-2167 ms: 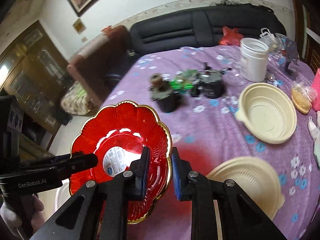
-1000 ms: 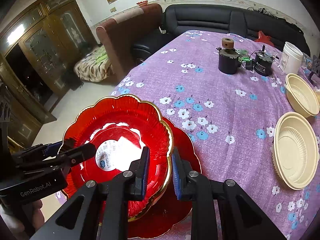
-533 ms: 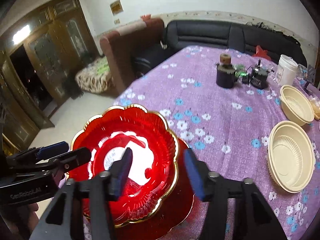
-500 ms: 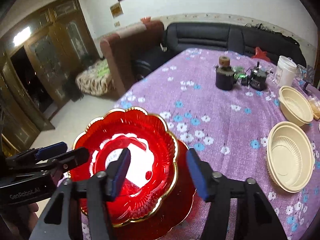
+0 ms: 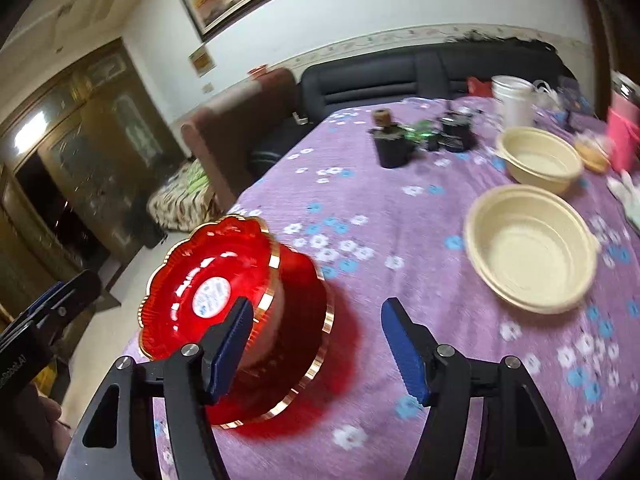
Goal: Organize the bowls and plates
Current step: 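Move both grippers toward the larger beige plastic bowl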
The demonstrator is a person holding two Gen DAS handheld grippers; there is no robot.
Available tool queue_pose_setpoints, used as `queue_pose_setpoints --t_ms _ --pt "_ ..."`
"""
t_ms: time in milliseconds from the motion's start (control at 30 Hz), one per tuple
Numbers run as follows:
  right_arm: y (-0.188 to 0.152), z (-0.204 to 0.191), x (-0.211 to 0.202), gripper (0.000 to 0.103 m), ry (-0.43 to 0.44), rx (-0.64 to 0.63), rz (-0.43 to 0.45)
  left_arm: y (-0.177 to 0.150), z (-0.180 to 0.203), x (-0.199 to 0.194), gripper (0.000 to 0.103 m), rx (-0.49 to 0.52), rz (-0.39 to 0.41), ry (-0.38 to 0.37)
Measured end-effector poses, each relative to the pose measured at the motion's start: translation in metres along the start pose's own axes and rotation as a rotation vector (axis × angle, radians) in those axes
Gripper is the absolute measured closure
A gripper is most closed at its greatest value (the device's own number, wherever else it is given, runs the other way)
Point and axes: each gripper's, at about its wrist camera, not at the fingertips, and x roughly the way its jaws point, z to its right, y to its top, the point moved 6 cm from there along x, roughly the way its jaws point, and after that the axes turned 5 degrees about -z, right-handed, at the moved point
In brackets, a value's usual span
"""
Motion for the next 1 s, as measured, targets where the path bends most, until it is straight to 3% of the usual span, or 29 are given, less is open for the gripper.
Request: queue_pose_setpoints --t_ms 500,833,1000 --pt "-0.018 0.098 -0.041 0.030 -0.100 0.122 0.029 -0.011 0.101 -0.005 0.010 0.206 -0.023 -0.067" --pt "-0.018 0.156 -0.059 0.030 -0.155 0.203 0.054 -0.020 0.144 0.005 0.010 0.284 -0.054 -0.103" --pt "-0.012 0.186 -0.067 0.031 -0.212 0.236 0.078 -0.024 0.157 0.007 0.010 0.295 -0.046 -0.164"
